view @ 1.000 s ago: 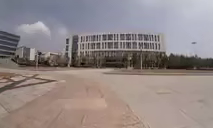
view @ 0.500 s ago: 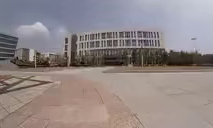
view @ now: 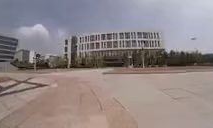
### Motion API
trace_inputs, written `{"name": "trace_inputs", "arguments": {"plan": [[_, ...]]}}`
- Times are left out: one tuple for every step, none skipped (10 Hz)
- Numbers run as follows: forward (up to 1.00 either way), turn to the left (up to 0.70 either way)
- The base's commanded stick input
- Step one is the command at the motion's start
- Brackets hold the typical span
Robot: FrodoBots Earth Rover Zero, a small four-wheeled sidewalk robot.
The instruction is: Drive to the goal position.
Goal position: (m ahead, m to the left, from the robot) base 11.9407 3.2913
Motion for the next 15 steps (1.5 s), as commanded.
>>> {"name": "trace_inputs", "arguments": {"plan": [[0.7,0.0],[0.7,0.0],[0.7,0.0],[0.7,0.0],[0.7,0.0],[0.7,0.0],[0.7,0.0],[0.7,0.0],[0.7,0.0],[0.7,0.0],[0.7,0.0],[0.7,0.0],[0.7,0.0],[0.7,0.0],[0.7,0.0]]}}
